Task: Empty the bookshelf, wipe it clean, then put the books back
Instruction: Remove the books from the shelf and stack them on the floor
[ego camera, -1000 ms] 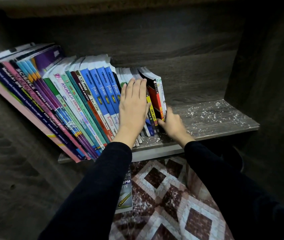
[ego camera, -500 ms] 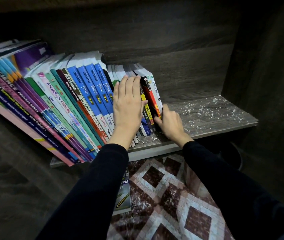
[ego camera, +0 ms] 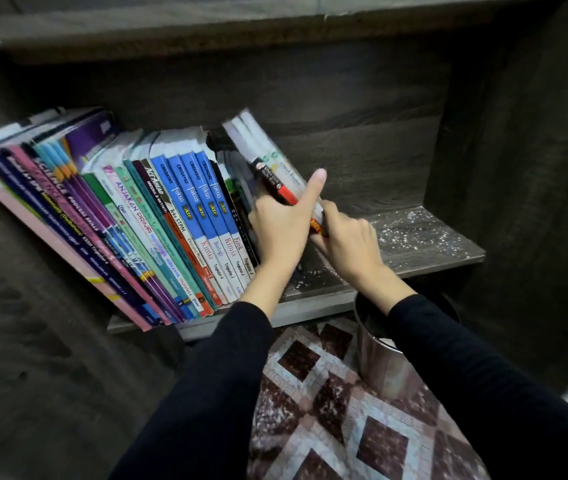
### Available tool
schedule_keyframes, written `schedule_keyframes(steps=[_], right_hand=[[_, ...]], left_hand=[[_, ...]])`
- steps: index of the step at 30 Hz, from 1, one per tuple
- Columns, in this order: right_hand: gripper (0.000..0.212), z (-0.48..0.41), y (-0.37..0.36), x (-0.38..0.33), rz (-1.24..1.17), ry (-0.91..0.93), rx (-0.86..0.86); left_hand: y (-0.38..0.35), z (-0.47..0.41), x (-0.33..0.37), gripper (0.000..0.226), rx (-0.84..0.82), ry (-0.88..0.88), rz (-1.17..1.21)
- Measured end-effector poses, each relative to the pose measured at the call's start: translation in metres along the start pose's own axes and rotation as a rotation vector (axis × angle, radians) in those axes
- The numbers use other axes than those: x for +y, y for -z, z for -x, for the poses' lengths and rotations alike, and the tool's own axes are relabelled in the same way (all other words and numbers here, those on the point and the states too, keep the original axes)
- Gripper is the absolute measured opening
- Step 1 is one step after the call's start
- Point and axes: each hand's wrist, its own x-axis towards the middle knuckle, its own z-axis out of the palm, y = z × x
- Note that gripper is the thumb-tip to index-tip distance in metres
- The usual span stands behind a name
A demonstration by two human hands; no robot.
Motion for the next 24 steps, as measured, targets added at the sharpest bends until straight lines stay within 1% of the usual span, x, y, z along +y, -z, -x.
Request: schedule_keyframes(steps=[1, 2, 3, 4, 5, 6, 8, 9, 11, 12, 13, 14, 15, 16, 19, 20, 21, 22, 23, 24], right_hand=[[0.055, 0.005, 0.004, 0.000, 0.002, 0.024, 0.041], [0.058, 0.008, 0.006, 0.002, -0.011, 0.047, 0.092], [0.058, 0.013, 0.009, 0.004, -0.044, 0.080, 0.132], [0.059, 0.017, 0.011, 0.007, -0.107, 0.106, 0.118], [0.062, 0.020, 0.014, 0.010, -0.215, 0.087, 0.065], [0.064, 0.023, 0.018, 0.012, -0.358, 0.022, -0.005], [0.059, 0.031, 0.018, 0.019, -0.594, -0.052, -0.204], [0.058, 0.031, 0.020, 0.019, -0.615, -0.041, -0.257], [0.065, 0.028, 0.019, 0.018, -0.599, -0.027, -0.293], [0.070, 0.026, 0.019, 0.017, -0.606, -0.037, -0.299], [0.071, 0.024, 0.021, 0.017, -0.610, -0.073, -0.301], [0.064, 0.022, 0.023, 0.015, -0.619, -0.108, -0.302], [0.055, 0.022, 0.025, 0.014, -0.628, -0.134, -0.282], [0.052, 0.023, 0.026, 0.014, -0.620, -0.141, -0.235], [0.068, 0.021, 0.036, 0.010, -0.645, -0.191, -0.074], [0.071, 0.018, 0.040, 0.009, -0.685, -0.235, -0.057], [0.072, 0.015, 0.045, 0.008, -0.741, -0.280, -0.074], [0.072, 0.013, 0.050, 0.007, -0.803, -0.320, -0.127], [0.069, 0.013, 0.054, 0.007, -0.870, -0.355, -0.200], [0.061, 0.014, 0.055, 0.006, -0.952, -0.378, -0.270]], left_hand=[[-0.001, 0.003, 0.007, 0.032, 0.021, 0.040, 0.033], [-0.001, 0.006, 0.011, 0.028, 0.036, 0.063, 0.065], [-0.001, 0.011, 0.015, 0.030, 0.041, 0.080, 0.099], [0.001, 0.015, 0.015, 0.031, 0.041, 0.097, 0.143], [0.003, 0.018, 0.015, 0.029, 0.042, 0.110, 0.197], [0.007, 0.021, 0.016, 0.026, 0.036, 0.128, 0.254], [0.015, 0.025, 0.013, 0.024, 0.007, 0.147, 0.335], [0.020, 0.028, 0.012, 0.022, -0.013, 0.158, 0.355], [0.030, 0.033, 0.006, 0.012, -0.061, 0.172, 0.411], [0.033, 0.036, 0.005, 0.014, -0.080, 0.179, 0.442], [0.037, 0.039, 0.004, 0.022, -0.100, 0.179, 0.448], [0.041, 0.042, 0.003, 0.025, -0.114, 0.187, 0.447], [0.043, 0.044, 0.002, 0.020, -0.120, 0.190, 0.469], [0.047, 0.047, 0.003, 0.014, -0.134, 0.194, 0.514], [0.059, 0.048, 0.003, 0.018, -0.172, 0.243, 0.624], [0.064, 0.047, 0.001, 0.024, -0.184, 0.267, 0.645], [0.069, 0.047, -0.002, 0.028, -0.201, 0.298, 0.647], [0.073, 0.047, -0.005, 0.027, -0.214, 0.341, 0.641], [0.076, 0.049, -0.007, 0.018, -0.219, 0.367, 0.639], [0.079, 0.050, -0.009, 0.009, -0.215, 0.390, 0.652]])
